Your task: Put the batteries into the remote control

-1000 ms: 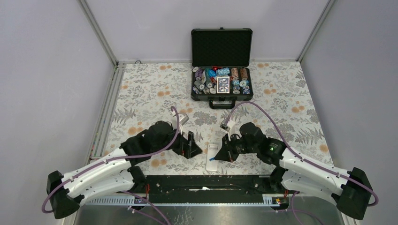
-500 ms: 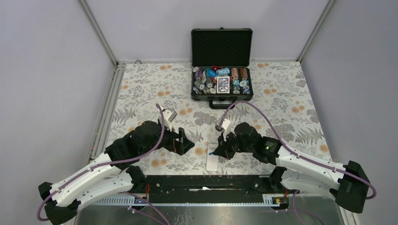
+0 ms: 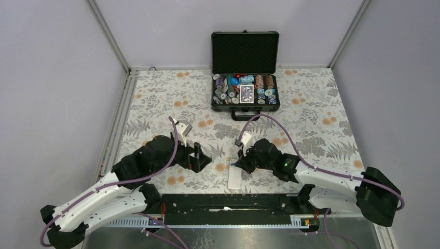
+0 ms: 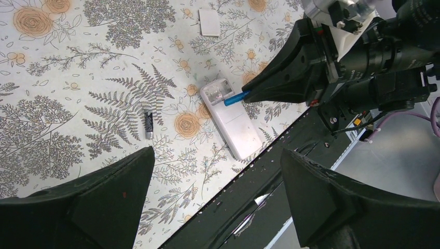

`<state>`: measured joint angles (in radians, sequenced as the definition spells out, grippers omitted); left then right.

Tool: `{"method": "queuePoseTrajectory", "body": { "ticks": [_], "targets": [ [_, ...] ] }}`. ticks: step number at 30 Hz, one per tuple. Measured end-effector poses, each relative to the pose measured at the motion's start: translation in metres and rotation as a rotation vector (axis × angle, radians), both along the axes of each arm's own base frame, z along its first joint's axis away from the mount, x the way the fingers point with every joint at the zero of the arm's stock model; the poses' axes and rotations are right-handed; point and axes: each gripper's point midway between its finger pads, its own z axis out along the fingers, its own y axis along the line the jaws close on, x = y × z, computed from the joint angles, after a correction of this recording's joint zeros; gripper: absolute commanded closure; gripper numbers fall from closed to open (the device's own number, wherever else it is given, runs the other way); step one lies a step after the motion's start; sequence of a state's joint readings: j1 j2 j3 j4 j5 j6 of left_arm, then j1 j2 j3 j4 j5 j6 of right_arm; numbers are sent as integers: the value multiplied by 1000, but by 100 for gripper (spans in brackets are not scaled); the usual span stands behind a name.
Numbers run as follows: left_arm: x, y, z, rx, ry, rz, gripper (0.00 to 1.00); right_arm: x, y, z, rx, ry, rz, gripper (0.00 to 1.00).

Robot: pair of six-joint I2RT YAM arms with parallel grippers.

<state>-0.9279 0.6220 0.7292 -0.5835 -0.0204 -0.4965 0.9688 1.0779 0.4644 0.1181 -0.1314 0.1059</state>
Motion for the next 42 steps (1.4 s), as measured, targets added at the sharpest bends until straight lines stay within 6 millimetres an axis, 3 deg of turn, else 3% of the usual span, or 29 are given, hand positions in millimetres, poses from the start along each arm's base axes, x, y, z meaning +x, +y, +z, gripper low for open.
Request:
{"method": "queuePoseTrajectory", "body": {
  "ticks": [12,27,42],
  "targets": [
    [1,-2,-5,15,13,0,1,14,2,-13,-8,-63,-20,100],
    [6,-3,-9,28,28,9,1,31,-15,-24,-1,-67,-106,100],
    [8,-2,-9,27,28,18,1,27,-12,-29,29,-29,-95,100]
  ]
}}
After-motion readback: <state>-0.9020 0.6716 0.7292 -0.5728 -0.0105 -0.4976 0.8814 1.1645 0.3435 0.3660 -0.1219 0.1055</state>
